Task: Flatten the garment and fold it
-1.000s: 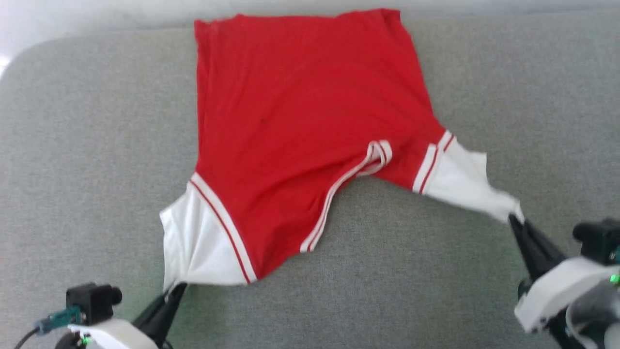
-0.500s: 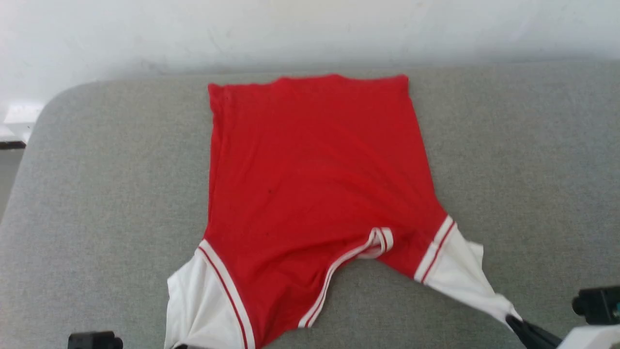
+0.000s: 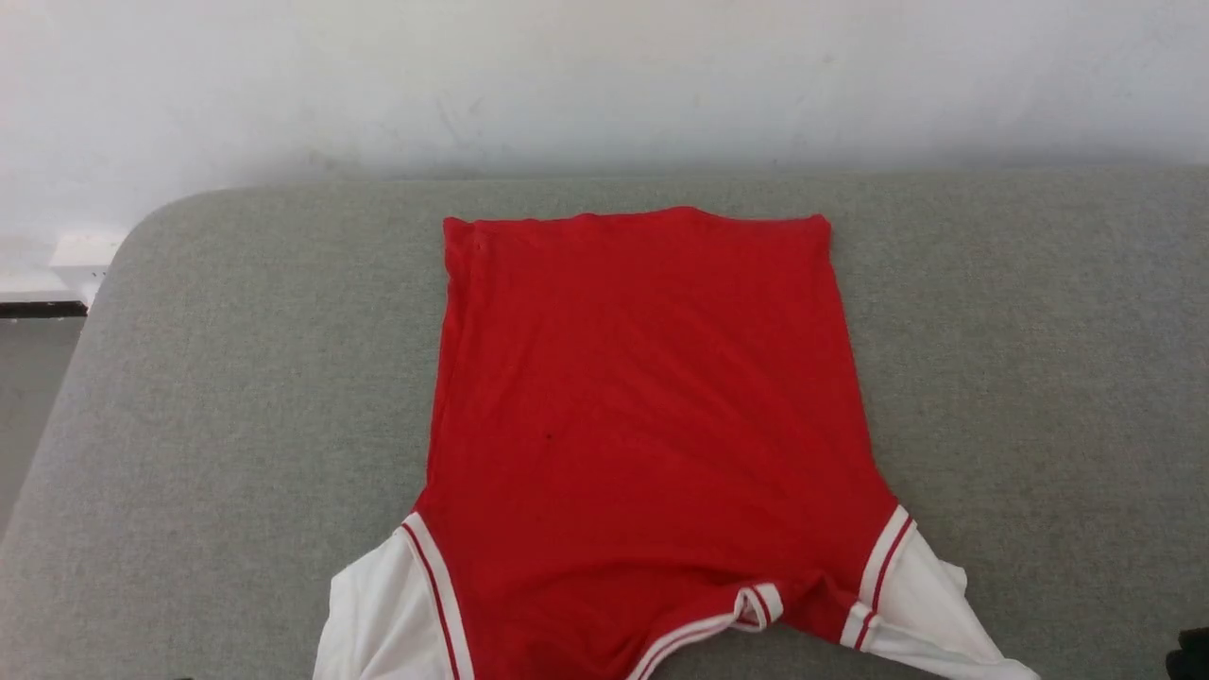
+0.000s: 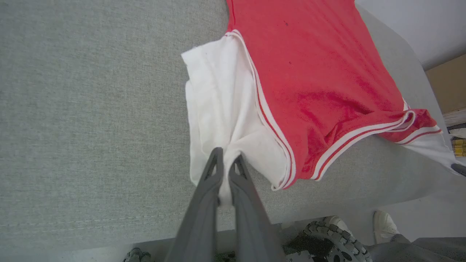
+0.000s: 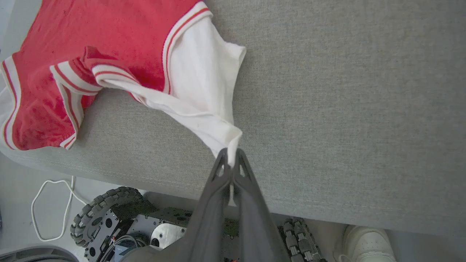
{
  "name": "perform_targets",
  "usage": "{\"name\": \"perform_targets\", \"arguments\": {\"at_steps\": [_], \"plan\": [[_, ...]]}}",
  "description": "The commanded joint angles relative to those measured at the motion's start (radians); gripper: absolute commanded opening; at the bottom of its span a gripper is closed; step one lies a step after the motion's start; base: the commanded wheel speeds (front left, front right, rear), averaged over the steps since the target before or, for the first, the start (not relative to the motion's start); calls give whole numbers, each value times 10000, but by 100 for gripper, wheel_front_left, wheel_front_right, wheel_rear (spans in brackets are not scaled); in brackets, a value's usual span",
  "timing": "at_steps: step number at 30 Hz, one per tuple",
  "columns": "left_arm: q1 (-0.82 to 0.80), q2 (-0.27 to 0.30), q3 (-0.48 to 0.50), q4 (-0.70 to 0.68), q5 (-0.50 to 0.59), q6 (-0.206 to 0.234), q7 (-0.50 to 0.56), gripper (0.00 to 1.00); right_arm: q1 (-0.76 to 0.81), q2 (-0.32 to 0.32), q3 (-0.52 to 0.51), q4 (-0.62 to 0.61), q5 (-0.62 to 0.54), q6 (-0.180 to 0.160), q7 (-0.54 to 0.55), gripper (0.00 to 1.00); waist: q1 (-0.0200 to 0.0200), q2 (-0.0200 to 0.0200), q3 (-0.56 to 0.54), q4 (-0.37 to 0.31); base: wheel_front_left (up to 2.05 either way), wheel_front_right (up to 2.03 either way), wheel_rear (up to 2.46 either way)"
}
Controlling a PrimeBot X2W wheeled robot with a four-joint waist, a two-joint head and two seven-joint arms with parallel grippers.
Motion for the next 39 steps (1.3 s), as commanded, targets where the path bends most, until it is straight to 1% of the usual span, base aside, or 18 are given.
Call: {"name": "perform_targets", "arguments": {"at_steps": [1, 4, 6, 8, 10, 15, 17, 19, 22, 25, 26, 27, 28, 29, 30, 32, 35, 39], "plan": [[89, 16, 98, -133, 4, 52, -136, 0, 73, 39, -78, -117, -122, -7, 4, 0, 1, 1, -10, 26, 0, 0, 0], [-5, -63, 165, -264, 8, 4, -328, 0, -6, 36, -35, -195, -275, -7, -69, 0, 1, 1, 11, 49, 0, 0, 0], [-168, -140, 194, -402, 32, -93, -515, 0, -196, -76, 118, -207, -505, -7, -219, 0, 1, 1, 79, 65, 0, 0, 0], [-541, -252, 188, -571, 50, -297, -739, 0, -695, -316, 470, -2, -959, -7, -585, 0, 1, 1, 269, 97, 0, 0, 0], [-853, -306, 121, -630, 56, -467, -805, 0, -1116, -401, 745, 356, -1194, -7, -864, 0, 1, 1, 406, 134, 0, 0, 0], [-1602, -434, -116, -688, 34, -764, -757, 0, -2216, -652, 1738, 1802, -1854, -7, -1312, 0, 1, 1, 783, 215, 0, 0, 0], [-1834, -408, -188, -656, 97, -823, -695, 0, -2655, -555, 2025, 2507, -1896, -7, -1486, 0, 1, 1, 883, 246, 0, 0, 0], [-2015, -404, -248, -609, 120, -861, -636, 0, -3024, -642, 2431, 3169, -2060, -7, -1621, 0, 1, 1, 951, 283, 0, 0, 0], [-2202, -386, -317, -517, 152, -921, -579, 0, -3458, -532, 2738, 4140, -2067, -7, -1973, 0, 1, 1, 1002, 304, 0, 0, 0], [-2320, -396, -342, -428, 172, -969, -602, 0, -3713, -491, 2950, 4862, -2003, -7, -2351, 0, 1, 1, 1014, 321, 0, 0, 0], [-2341, -404, -341, -403, 178, -984, -629, 0, -3747, -504, 2997, 5007, -1940, -7, -2419, 6, 1, 1, 1011, 323, 0, 0, 0], [-2347, -410, -341, -382, 177, -997, -652, 0, -3766, -487, 2948, 5089, -1812, -7, -2451, 19, 1, 1, 1005, 319, 0, 0, 0], [-2344, -414, -335, -368, 173, -1009, -678, 0, -3766, -488, 2868, 5079, -1660, -7, -2436, 36, 1, 1, 990, 316, 0, 0, 0], [-2331, -414, -328, -362, 168, -1018, -700, 0, -3735, -529, 2765, 4983, -1518, -7, -2349, 49, 1, 1, 973, 317, 0, 0, 0], [-2308, -412, -316, -369, 162, -1023, -723, 0, -3676, -603, 2631, 4786, -1389, -7, -2201, 100, 1, 1, 964, 319, 0, 0, 0], [-2248, -394, -289, -423, 163, -1029, -771, 0, -3546, -703, 2150, 4063, -1073, -7, -1906, 100, 1, 1, 984, 331, 0, 0, 0], [-2175, -356, -251, -562, 219, -1037, -861, 0, -3440, -796, 1235, 2423, -723, -7, -1446, 100, 1, 1, 1118, 369, 0, 0, 0], [-2197, -338, -251, -717, 325, -1081, -980, 0, -3993, -890, 4, 404, -1005, -7, -1040, 100, 1, 1, 1401, 485, 0, 0, 0]]}}
